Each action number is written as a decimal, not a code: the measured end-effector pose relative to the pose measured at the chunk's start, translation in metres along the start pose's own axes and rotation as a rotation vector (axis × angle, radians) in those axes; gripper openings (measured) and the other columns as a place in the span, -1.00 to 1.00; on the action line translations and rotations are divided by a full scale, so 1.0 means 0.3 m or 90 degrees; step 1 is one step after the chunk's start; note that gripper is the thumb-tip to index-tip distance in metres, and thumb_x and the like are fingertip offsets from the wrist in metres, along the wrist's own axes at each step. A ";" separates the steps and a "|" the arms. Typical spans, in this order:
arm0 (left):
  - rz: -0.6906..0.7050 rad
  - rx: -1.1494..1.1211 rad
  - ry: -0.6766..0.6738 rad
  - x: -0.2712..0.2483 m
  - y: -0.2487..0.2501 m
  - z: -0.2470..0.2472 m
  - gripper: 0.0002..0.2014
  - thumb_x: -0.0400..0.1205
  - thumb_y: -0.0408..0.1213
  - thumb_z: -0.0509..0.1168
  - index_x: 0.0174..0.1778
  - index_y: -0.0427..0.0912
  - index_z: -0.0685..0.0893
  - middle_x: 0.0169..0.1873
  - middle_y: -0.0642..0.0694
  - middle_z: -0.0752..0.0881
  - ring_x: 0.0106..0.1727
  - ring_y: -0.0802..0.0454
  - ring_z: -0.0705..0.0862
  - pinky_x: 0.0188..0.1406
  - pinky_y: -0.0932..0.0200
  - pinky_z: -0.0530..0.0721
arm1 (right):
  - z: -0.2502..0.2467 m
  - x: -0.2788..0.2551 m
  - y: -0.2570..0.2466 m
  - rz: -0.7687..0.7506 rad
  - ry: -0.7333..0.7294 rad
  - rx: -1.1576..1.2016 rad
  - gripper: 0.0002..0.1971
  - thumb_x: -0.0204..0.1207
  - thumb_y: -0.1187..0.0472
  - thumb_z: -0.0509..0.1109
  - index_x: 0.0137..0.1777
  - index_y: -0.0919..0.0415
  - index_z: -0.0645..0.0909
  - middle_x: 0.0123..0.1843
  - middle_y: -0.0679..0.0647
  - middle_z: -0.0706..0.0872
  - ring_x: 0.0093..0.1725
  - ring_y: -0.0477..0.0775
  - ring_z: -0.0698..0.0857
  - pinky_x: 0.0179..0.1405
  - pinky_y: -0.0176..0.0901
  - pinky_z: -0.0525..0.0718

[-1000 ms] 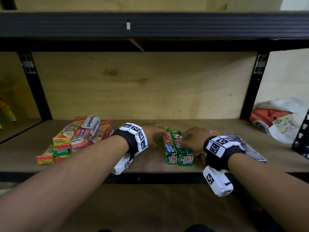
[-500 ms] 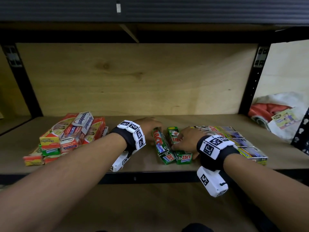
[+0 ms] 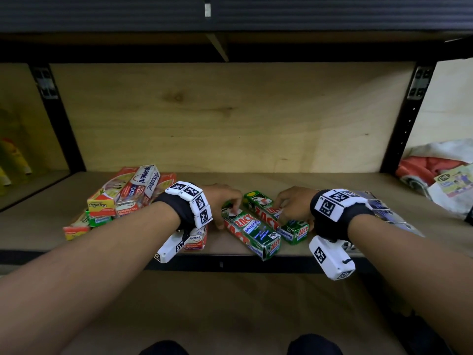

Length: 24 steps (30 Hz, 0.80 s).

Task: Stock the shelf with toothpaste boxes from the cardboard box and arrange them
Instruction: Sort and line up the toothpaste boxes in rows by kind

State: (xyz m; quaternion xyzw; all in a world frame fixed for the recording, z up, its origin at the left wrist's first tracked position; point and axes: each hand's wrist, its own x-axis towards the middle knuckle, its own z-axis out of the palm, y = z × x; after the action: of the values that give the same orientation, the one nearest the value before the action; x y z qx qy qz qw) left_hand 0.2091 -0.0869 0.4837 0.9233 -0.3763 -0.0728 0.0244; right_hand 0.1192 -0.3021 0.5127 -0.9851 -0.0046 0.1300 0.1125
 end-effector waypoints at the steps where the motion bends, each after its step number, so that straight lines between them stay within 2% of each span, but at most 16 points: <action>1: -0.011 0.007 -0.007 0.001 -0.006 -0.007 -0.45 0.32 -0.35 0.65 0.18 -0.09 0.61 0.21 -0.06 0.61 0.22 -0.04 0.57 -0.21 0.27 0.33 | 0.000 0.009 -0.002 -0.001 -0.004 -0.001 -0.48 0.56 0.13 0.51 0.52 0.04 0.53 0.51 0.02 0.53 0.25 0.09 0.60 0.06 -0.12 0.65; 3: -0.024 0.029 -0.027 0.004 -0.010 -0.018 -0.33 0.40 -0.42 0.59 0.43 -0.14 0.55 0.36 -0.10 0.59 0.36 -0.05 0.55 -0.12 0.35 0.32 | 0.002 0.025 -0.007 -0.005 -0.014 -0.014 -0.49 0.56 0.18 0.50 0.51 0.04 0.53 0.48 0.03 0.55 0.30 0.12 0.60 0.10 -0.10 0.64; 5: -0.031 0.036 -0.035 0.009 -0.013 -0.024 -0.32 0.44 -0.39 0.57 0.50 -0.13 0.53 0.40 -0.08 0.59 0.38 -0.05 0.55 -0.08 0.38 0.33 | 0.003 0.046 -0.009 -0.015 -0.021 -0.036 -0.50 0.57 0.21 0.48 0.51 0.04 0.52 0.39 0.03 0.58 0.23 0.10 0.62 0.08 -0.13 0.65; 7: -0.034 0.033 -0.031 0.005 -0.008 -0.030 -0.38 0.45 -0.30 0.58 0.44 -0.08 0.58 0.35 -0.05 0.61 0.33 -0.02 0.57 -0.08 0.36 0.34 | 0.007 0.067 -0.008 -0.020 -0.028 -0.041 -0.51 0.58 0.24 0.47 0.49 0.01 0.52 0.39 0.01 0.60 0.14 0.07 0.63 -0.02 -0.15 0.67; 10: -0.030 0.016 -0.027 -0.002 0.006 -0.030 -0.43 0.39 -0.09 0.63 0.32 0.03 0.65 0.23 0.00 0.66 0.24 0.01 0.62 -0.03 0.28 0.45 | 0.020 0.097 -0.004 -0.028 -0.027 -0.060 -0.52 0.58 0.29 0.44 0.45 -0.05 0.50 0.53 0.00 0.52 0.22 0.08 0.63 0.13 -0.10 0.68; 12: -0.036 0.007 -0.019 -0.010 0.025 -0.027 -0.43 0.34 0.05 0.63 0.26 0.08 0.68 0.17 0.05 0.69 0.17 0.05 0.65 0.05 0.20 0.59 | 0.023 0.112 -0.004 -0.042 -0.025 -0.084 -0.50 0.56 0.34 0.41 0.45 -0.07 0.49 0.56 0.01 0.52 0.29 0.13 0.64 0.23 -0.02 0.69; 14: -0.046 -0.003 -0.013 -0.012 0.037 -0.024 -0.43 0.32 0.10 0.63 0.24 0.08 0.69 0.14 0.05 0.71 0.13 0.05 0.68 0.07 0.18 0.64 | 0.022 0.118 -0.008 -0.060 -0.024 -0.108 -0.47 0.56 0.38 0.37 0.47 -0.05 0.49 0.55 0.01 0.52 0.34 0.14 0.62 0.28 -0.01 0.67; 17: -0.064 -0.004 -0.024 -0.013 0.056 -0.030 -0.41 0.33 0.08 0.63 0.26 0.05 0.67 0.14 0.03 0.70 0.14 0.02 0.67 -0.03 0.21 0.60 | 0.018 0.115 -0.003 -0.074 -0.011 -0.130 -0.51 0.58 0.39 0.33 0.44 -0.05 0.53 0.52 -0.01 0.56 0.34 0.16 0.63 0.31 0.00 0.65; 19: -0.078 -0.003 -0.032 -0.015 0.067 -0.036 -0.39 0.33 0.04 0.64 0.27 0.00 0.64 0.12 0.00 0.67 0.10 0.00 0.66 -0.17 0.22 0.56 | 0.019 0.109 0.004 -0.091 -0.001 -0.140 -0.55 0.60 0.39 0.30 0.41 -0.03 0.54 0.52 -0.02 0.57 0.35 0.16 0.63 0.31 -0.03 0.64; 22: -0.094 -0.020 -0.012 -0.020 0.077 -0.036 -0.31 0.30 -0.04 0.68 0.25 -0.10 0.52 -0.05 0.01 0.59 -0.06 -0.02 0.58 -0.39 0.21 0.45 | 0.015 0.096 0.017 -0.103 -0.004 -0.133 -0.52 0.61 0.41 0.30 0.45 -0.05 0.54 0.56 -0.08 0.53 0.43 0.09 0.58 0.33 -0.15 0.58; 24: -0.093 -0.023 -0.005 -0.023 0.078 -0.036 -0.26 0.29 -0.05 0.69 0.32 -0.07 0.49 -0.04 0.06 0.54 -0.02 -0.02 0.55 -0.33 0.18 0.44 | 0.003 0.071 0.013 -0.098 -0.004 -0.150 -0.52 0.67 0.33 0.27 0.52 -0.12 0.52 0.59 -0.09 0.49 0.47 0.07 0.54 0.35 -0.18 0.52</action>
State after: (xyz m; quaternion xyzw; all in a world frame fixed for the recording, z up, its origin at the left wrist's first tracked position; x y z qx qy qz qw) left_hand 0.1897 -0.0988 0.4975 0.9474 -0.3066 -0.0847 0.0347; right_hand 0.1395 -0.3050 0.5056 -0.9877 -0.0961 0.1229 0.0056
